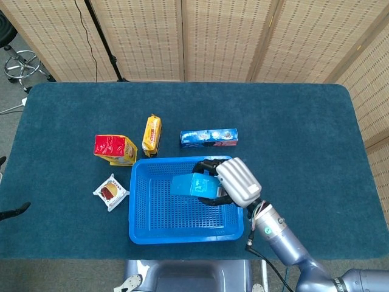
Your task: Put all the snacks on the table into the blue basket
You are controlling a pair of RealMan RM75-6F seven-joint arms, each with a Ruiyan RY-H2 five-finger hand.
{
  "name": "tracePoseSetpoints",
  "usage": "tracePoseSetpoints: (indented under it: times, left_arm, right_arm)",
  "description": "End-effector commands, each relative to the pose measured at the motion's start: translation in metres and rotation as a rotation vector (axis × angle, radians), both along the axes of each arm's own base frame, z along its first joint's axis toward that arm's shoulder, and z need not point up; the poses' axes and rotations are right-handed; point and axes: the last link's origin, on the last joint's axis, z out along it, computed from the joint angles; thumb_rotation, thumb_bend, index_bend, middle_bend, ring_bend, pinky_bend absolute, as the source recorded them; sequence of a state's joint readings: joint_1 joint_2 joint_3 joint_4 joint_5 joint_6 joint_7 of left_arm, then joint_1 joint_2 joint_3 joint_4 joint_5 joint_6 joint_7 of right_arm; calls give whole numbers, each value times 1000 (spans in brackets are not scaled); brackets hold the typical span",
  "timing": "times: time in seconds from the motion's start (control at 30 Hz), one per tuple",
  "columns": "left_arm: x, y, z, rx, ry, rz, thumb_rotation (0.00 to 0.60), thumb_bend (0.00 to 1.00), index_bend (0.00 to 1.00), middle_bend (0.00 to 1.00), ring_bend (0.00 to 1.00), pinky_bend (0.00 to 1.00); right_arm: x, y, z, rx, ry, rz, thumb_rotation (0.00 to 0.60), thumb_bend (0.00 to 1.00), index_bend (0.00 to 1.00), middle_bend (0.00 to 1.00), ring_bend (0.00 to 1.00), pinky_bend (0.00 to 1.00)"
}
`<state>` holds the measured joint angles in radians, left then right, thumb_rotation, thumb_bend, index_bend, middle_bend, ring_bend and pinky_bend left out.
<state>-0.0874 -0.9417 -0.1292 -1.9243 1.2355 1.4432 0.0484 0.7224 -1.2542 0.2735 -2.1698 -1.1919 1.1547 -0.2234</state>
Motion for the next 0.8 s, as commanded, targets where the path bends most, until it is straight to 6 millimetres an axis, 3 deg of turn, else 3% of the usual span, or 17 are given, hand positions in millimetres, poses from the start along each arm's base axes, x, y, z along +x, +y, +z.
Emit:
tracePoseSetpoints:
  times: [0.03,0.37,0.4,0.43,0.5,0.53,0.57,0.6,0.67,0.8]
  left_arm:
    - [-1,0,1,1,-4,3,600,0,0,0,0,0]
    - [-3,0,2,-7,-13,5,600,0,0,0,0,0]
    - [-3,0,2,-6,-14,5,600,0,0,0,0,0]
    - [-3,0,2,-5,-14,5,600,0,0,0,0,0]
    - [-3,-1,3,-4,-15,4,600,0,0,0,0,0]
    - [-3,0,3,-4,-16,4,600,0,0,0,0,0]
    - [-3,0,3,-4,-16,5,600,0,0,0,0,0]
    - [-4,0,3,-4,-16,5,600,0,0,0,0,0]
    - [-4,0,3,-6,-17,6,600,0,0,0,0,0]
    - [-3,1,2,-9,-19,6,600,0,0,0,0,0]
  right_arm:
    - [7,18,-24,41,74,50,600,358,517,632,568,721]
    - [3,44,-61,135,207,102,600,357,511,631,563,715]
    - [3,45,-62,141,210,107,600,348,494,617,550,706]
    - [4,47,-66,168,214,121,600,271,440,568,502,682]
    - [2,49,-68,240,209,126,600,93,271,396,330,575]
    - [2,48,-67,256,206,130,600,12,159,260,189,463]
    - [3,47,-65,264,202,134,600,0,70,135,80,333]
    - [4,46,-63,263,197,140,600,0,34,73,32,252]
    - [5,45,-58,252,187,150,600,0,0,0,0,84]
    - [6,43,-49,231,169,161,600,0,0,0,0,14]
